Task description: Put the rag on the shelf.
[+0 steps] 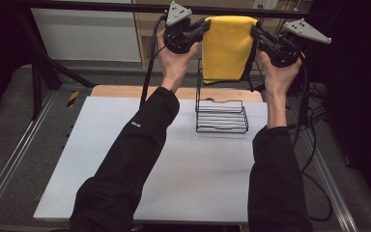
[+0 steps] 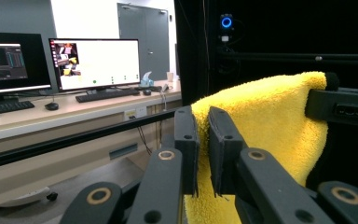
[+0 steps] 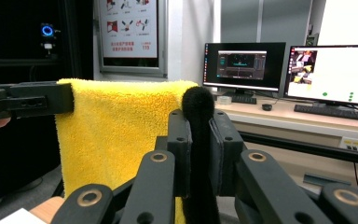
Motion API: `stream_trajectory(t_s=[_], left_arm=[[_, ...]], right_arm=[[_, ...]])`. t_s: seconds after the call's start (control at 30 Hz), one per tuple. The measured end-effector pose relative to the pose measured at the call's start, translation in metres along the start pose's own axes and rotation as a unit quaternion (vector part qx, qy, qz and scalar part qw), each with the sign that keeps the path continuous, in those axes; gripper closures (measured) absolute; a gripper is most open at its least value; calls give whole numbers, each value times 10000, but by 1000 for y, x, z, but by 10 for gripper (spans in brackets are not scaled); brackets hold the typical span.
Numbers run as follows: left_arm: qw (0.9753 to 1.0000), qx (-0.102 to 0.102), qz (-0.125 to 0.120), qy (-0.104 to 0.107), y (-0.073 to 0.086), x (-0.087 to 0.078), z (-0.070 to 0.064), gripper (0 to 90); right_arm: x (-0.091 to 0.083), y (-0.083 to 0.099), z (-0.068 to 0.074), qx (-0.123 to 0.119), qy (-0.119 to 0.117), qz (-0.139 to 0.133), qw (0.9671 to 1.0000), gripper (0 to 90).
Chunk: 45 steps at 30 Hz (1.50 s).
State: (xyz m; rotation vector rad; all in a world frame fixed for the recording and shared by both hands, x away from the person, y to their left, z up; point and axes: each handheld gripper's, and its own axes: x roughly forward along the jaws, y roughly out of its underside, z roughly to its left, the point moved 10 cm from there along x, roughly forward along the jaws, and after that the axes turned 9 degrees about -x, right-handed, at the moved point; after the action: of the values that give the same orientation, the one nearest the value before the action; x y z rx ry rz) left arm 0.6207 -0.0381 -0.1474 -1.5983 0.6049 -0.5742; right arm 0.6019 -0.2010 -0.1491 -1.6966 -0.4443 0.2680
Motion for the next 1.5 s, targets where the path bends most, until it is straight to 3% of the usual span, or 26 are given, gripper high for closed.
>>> stream_trajectory(t_s=[0.27, 0.83, 1.13, 1.5], left_arm=[[9998, 41, 178, 82, 21, 4, -4, 828], [9985, 127, 521, 96, 60, 7, 1, 828], [9988, 34, 397, 296, 53, 1, -8, 828], [9982, 106, 419, 409, 48, -5, -19, 828]], right_arm=[[-4, 23, -3, 53, -1, 176, 9998, 810], [-4, 68, 1, 136, -120, 630, 9978, 809], [-13, 59, 0, 102, -146, 474, 9987, 808], [-24, 54, -1, 88, -128, 404, 9991, 807]])
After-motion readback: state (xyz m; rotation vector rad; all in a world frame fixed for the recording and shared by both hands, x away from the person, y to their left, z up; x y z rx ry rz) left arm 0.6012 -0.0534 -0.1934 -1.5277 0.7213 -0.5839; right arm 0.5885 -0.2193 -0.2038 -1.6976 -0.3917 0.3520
